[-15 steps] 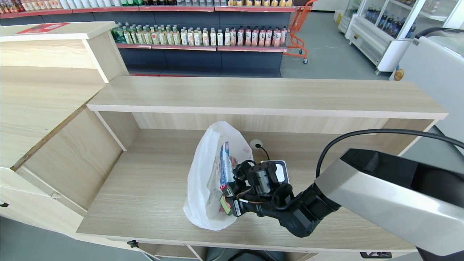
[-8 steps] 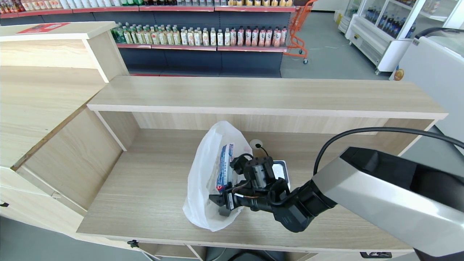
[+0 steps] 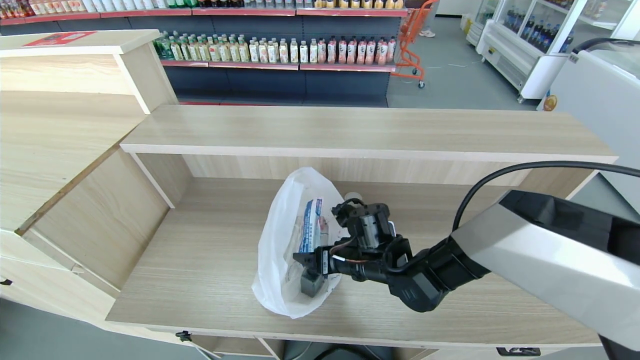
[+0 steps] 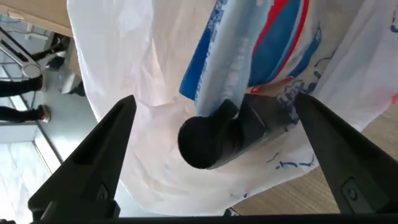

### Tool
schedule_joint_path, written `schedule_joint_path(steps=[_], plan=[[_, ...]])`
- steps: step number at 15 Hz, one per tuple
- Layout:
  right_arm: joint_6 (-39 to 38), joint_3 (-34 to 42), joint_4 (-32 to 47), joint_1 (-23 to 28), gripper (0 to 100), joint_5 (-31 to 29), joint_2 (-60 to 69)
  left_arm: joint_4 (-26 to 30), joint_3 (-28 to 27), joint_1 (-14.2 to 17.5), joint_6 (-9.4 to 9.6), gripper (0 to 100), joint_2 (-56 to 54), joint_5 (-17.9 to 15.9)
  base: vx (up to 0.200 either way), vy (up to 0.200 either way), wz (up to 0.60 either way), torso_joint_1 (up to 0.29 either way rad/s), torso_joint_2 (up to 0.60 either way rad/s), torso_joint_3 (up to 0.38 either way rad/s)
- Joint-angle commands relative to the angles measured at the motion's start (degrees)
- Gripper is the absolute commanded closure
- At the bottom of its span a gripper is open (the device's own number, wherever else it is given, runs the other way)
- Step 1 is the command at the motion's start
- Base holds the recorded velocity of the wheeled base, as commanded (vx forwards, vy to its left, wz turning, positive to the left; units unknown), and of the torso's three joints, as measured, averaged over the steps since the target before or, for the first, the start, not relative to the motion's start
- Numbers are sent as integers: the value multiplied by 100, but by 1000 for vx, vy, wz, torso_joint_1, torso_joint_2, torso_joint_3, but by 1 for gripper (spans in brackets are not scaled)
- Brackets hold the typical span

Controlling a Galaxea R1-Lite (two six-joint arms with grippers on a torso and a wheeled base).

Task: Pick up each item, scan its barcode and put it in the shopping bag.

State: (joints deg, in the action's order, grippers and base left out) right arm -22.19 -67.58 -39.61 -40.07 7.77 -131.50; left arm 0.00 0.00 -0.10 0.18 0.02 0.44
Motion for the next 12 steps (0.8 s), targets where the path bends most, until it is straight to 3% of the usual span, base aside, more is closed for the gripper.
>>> schedule_joint_path(steps=[1,7,12], plan=[[-75,88,-3,131,0,6,160,0,0,1,-1,0,6,0,0,0,0,0,0,0],[-418,246,164,535,0,14,467,0,0,1,-1,0,6,0,0,0,0,0,0,0],[-752,360,164,1326,0,331,854,0,0,1,-1,0,6,0,0,0,0,0,0,0]])
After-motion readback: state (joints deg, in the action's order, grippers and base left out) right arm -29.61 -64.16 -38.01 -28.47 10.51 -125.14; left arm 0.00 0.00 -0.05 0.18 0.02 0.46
